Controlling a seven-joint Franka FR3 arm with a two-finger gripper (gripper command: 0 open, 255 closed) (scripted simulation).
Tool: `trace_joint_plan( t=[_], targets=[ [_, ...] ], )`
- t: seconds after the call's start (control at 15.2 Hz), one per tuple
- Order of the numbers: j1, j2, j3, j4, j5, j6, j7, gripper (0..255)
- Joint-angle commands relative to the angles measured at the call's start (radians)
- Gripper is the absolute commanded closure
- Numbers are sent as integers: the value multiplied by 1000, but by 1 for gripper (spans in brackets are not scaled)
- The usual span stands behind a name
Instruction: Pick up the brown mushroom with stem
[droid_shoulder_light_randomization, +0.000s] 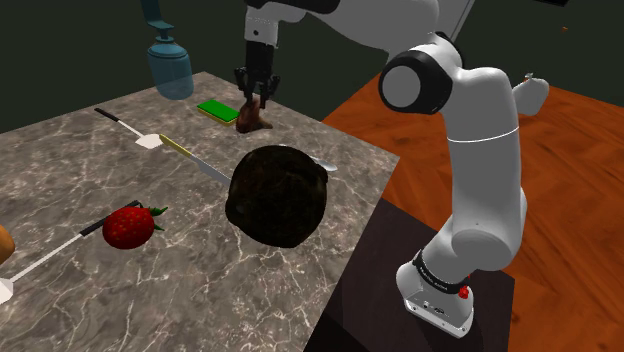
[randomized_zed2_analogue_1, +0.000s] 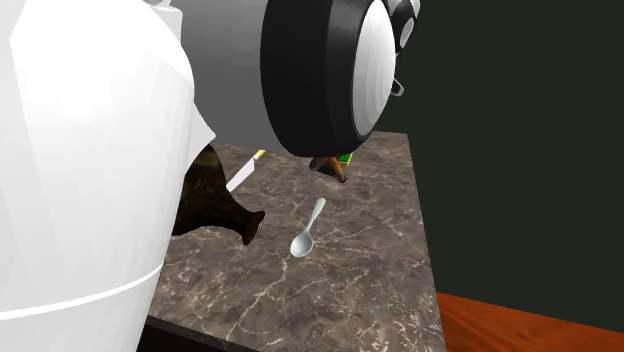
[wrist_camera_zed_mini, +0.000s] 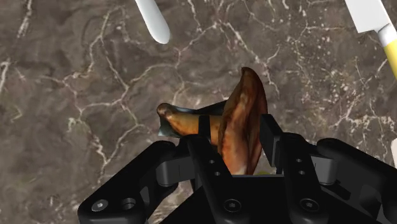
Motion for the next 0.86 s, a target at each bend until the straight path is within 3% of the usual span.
trace_joint_plan(
  t=[0.0,0.4,0.66,0.79],
  targets=[
    [-1,5,2,34,1,-27,10,255],
    [-12,49,8,188,7,-131,44,255],
    [-24,116,18,356,15,-228,78,255],
    [-24,120,19,365,15,-233,80,255]
  ],
)
